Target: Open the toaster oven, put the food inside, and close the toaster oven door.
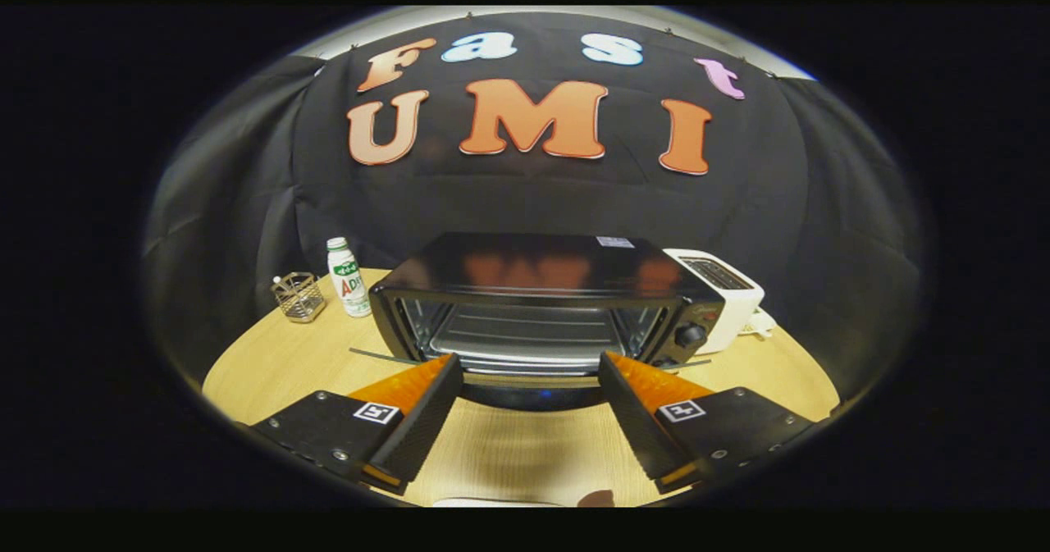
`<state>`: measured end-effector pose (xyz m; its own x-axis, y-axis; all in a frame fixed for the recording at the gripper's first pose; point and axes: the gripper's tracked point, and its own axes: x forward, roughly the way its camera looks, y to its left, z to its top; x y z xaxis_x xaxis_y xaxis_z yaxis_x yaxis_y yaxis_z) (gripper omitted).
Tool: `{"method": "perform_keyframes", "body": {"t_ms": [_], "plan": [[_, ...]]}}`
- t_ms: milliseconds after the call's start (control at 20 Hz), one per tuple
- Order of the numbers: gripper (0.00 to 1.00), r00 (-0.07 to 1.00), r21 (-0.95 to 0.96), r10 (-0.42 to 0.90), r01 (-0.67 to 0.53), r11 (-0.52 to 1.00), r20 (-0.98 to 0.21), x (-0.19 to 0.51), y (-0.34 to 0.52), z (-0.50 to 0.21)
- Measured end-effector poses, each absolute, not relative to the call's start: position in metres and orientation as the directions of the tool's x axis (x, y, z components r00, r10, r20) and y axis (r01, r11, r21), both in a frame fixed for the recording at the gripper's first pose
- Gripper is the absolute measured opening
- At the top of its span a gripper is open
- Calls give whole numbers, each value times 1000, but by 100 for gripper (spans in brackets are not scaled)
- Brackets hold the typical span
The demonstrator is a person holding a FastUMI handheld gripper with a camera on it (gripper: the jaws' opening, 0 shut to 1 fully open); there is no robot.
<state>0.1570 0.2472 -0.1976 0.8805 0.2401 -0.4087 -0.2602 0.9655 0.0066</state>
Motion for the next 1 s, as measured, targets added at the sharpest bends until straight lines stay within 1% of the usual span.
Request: {"method": "perform_keyframes", "body": {"t_ms": [50,100,150,550,900,1000], "plan": [[99,889,28,249,-258,966,-385,149,246,-199],[98,884,13,253,-270,963,-394,145,244,-208],[98,894,5,253,-271,963,-369,139,242,-208],[99,901,-18,242,-266,964,-359,110,231,-243],[98,883,-28,236,-269,963,-405,88,225,-283],[99,868,-29,231,-271,962,-439,84,223,-297]]}}
